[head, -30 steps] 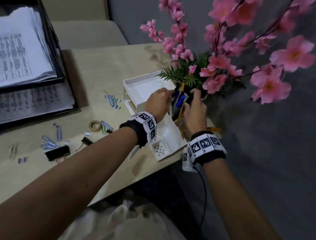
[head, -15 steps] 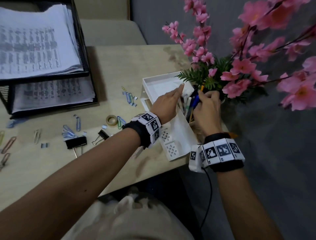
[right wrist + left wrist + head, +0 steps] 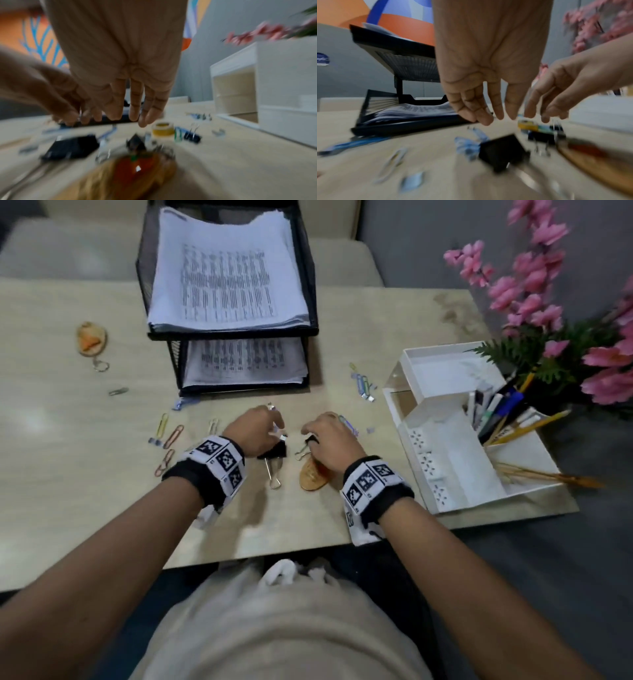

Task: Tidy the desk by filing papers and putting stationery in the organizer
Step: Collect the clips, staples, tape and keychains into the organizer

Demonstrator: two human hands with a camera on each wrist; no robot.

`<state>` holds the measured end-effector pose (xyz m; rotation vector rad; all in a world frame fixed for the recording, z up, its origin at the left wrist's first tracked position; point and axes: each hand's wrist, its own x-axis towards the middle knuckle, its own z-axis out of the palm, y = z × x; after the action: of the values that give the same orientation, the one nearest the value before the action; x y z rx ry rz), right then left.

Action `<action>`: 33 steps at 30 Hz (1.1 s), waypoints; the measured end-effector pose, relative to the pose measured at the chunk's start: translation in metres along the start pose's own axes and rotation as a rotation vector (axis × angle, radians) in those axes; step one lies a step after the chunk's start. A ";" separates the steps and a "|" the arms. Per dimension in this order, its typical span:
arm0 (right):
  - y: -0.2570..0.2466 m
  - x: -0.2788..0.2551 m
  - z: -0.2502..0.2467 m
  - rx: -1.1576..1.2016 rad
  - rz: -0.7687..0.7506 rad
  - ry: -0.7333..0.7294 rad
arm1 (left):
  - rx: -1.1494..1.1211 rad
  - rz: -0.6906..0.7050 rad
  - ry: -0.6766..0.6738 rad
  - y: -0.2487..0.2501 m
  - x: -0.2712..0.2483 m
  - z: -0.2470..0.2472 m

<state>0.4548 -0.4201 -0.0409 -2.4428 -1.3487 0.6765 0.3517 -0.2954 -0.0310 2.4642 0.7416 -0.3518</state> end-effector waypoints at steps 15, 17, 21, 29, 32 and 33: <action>0.003 -0.002 0.012 0.292 0.173 0.264 | 0.233 0.068 -0.011 -0.003 -0.004 0.033; 0.011 -0.014 -0.006 0.514 0.283 0.385 | 0.135 0.071 0.013 0.005 0.001 0.032; 0.059 -0.046 -0.042 0.721 0.502 0.657 | -0.106 0.081 0.049 0.037 0.014 0.027; 0.140 -0.059 -0.076 0.541 0.843 0.817 | -0.446 0.079 0.064 0.102 0.030 0.037; 0.130 -0.066 -0.078 0.504 0.722 0.823 | -0.548 0.060 0.060 0.122 0.031 0.047; 0.121 -0.071 -0.077 0.536 0.650 0.808 | -0.583 0.048 0.063 0.127 0.033 0.050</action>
<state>0.5498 -0.5453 -0.0103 -2.2469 -0.0482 0.0809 0.4463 -0.3991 -0.0316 1.9417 0.6907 -0.0268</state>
